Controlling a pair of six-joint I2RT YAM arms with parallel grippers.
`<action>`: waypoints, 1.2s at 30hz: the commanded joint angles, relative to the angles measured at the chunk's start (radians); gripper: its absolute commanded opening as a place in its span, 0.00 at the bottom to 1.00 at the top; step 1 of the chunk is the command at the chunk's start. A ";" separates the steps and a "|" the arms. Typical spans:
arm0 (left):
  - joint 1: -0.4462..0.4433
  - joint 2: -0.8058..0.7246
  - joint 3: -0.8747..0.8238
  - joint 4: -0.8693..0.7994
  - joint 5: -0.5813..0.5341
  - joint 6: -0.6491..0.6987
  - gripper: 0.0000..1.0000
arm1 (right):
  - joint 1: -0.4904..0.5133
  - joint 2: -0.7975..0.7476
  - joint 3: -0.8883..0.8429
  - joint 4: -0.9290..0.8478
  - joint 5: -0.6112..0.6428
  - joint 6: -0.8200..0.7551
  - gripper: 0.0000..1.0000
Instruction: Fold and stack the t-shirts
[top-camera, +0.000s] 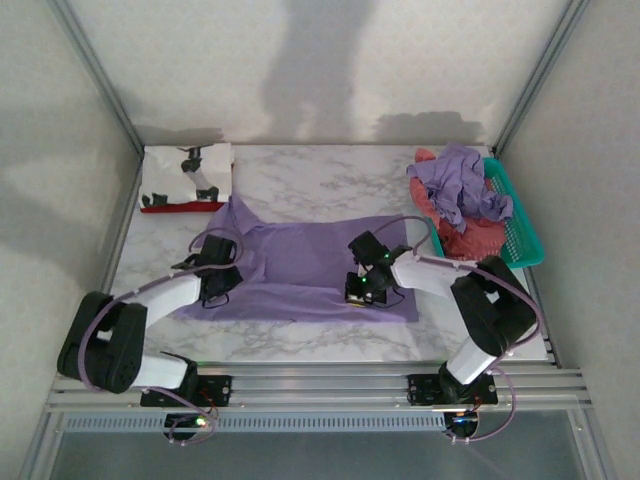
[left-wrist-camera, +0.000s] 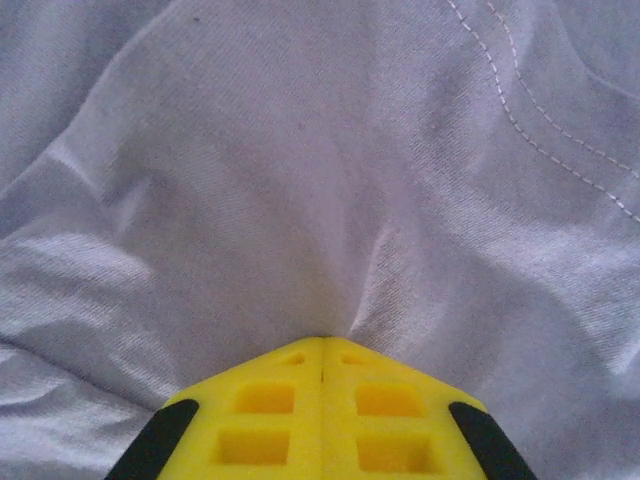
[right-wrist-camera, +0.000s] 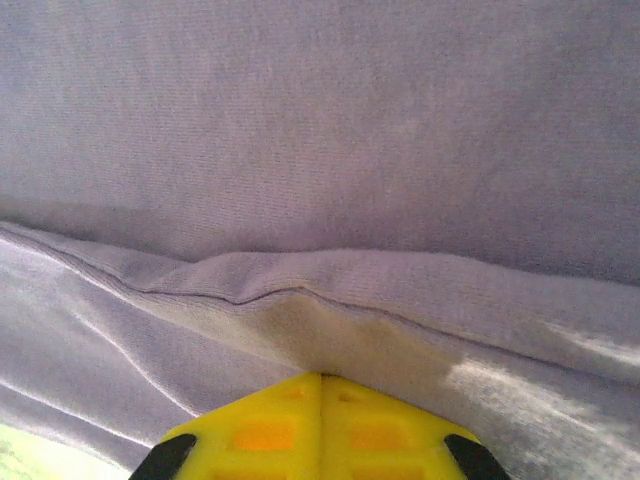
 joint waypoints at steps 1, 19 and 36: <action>-0.008 -0.039 -0.068 -0.084 0.016 -0.048 0.00 | 0.040 -0.007 -0.102 -0.072 0.038 0.050 0.07; -0.027 -0.228 -0.005 -0.212 0.059 -0.083 0.13 | 0.070 -0.273 -0.085 -0.217 0.098 0.050 0.37; 0.108 0.300 0.593 -0.164 -0.025 0.201 0.43 | -0.117 -0.193 0.240 -0.369 0.085 -0.106 0.43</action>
